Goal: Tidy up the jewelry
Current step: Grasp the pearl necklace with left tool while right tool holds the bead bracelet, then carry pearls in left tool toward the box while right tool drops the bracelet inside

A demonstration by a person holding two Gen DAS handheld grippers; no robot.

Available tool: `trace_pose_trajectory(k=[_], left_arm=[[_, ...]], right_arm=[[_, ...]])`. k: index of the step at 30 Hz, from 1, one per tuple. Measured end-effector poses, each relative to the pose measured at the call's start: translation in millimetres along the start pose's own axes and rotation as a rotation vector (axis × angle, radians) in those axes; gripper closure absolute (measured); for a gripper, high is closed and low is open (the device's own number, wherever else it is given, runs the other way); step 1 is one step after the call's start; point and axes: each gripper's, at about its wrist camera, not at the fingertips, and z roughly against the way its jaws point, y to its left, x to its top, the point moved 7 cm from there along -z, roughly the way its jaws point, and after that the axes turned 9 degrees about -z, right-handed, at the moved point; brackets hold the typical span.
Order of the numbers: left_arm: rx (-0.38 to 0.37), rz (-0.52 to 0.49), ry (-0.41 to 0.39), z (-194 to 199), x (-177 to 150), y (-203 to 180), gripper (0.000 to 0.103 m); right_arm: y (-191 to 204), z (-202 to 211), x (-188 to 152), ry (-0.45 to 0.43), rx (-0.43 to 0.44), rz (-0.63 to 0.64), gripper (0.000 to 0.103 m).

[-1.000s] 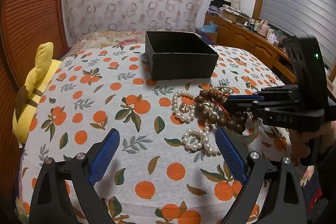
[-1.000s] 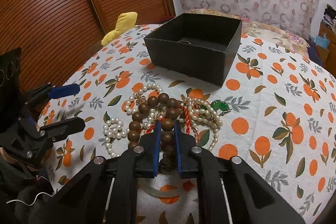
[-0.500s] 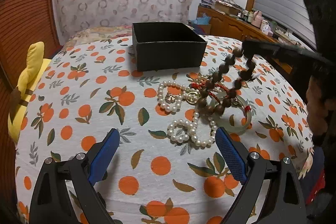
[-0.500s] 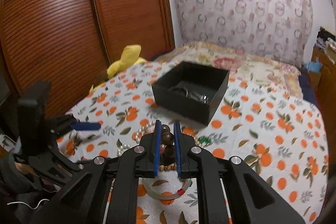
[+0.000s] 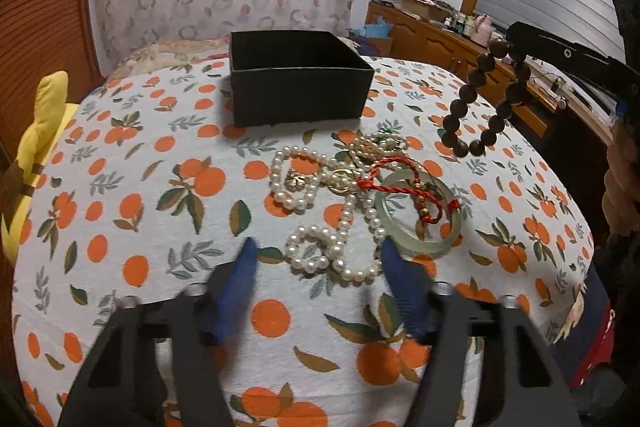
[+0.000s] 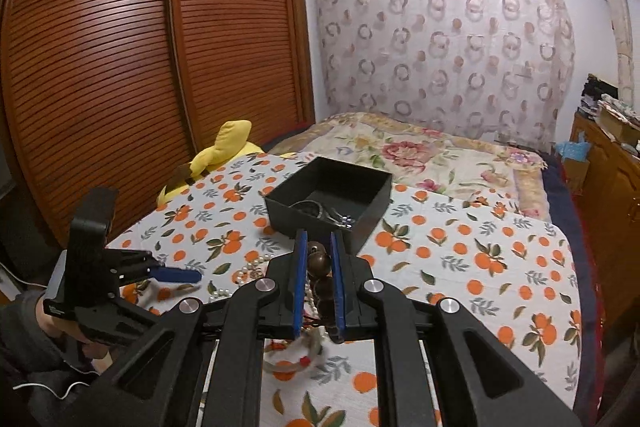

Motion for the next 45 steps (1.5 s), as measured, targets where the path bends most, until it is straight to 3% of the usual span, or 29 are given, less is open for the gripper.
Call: trace_pose_trajectory(k=[5,16,18,24,35,45], left_arm=[[-0.015,-0.02,-0.006,1.0,3.1,-11.0,0.076],[0.045,-0.047,0.051,-18.5,2.4,-8.4,0.081],[0.06,-0.061,0.054,-18.8,1.7,-8.7,0.094],[0.046,-0.053,0.012,-5.2,5.0,-7.2,0.096],[0.013,-0.018,-0.13,48.3,46.0,3.1,0.096],[0.054,-0.023,-0.212,76.6,83.4,17.3,0.096]], right_arm=[[-13.2,0.0,-7.4,0.007,-0.018,-0.019,0.09],[-15.8,-8.4,-18.3,0.026,-0.02,-0.033,0.09],[-14.4,-9.2,-19.6,0.03,-0.019,-0.031,0.09],[-10.8,-11.9,-21.2,0.039,-0.018,-0.023,0.09],[5.5,-3.6,-5.0,0.014,0.0,0.008,0.09],[18.9,3.3,12.4,-0.019,0.01,0.038,0.09]])
